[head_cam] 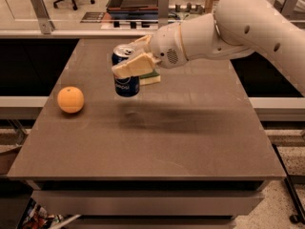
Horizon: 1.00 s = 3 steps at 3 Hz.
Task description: Move pepsi can near orange
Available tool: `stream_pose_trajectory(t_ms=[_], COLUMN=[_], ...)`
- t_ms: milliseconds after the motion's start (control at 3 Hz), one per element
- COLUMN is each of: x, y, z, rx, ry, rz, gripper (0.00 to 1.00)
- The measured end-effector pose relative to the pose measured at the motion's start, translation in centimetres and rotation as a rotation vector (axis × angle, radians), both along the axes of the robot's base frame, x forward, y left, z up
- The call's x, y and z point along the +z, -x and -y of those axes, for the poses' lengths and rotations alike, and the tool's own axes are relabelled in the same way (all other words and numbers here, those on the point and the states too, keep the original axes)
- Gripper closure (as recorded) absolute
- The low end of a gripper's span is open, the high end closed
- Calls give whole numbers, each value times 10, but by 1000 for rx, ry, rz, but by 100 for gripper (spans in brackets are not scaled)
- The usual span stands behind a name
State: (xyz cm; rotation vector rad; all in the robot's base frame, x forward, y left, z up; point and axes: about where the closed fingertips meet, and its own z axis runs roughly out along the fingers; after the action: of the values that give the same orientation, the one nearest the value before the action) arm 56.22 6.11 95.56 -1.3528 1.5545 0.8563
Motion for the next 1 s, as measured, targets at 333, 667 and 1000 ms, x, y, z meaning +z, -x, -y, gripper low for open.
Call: stream_pose_trajectory(t_ms=[333,667,1000], x=[-10,-27,-38], y=[8,10,13], z=[-10,-14,-19], rx=[-3,-12,5], ry=[73,122,110], rz=[77,122,130], gripper=[100,100,100])
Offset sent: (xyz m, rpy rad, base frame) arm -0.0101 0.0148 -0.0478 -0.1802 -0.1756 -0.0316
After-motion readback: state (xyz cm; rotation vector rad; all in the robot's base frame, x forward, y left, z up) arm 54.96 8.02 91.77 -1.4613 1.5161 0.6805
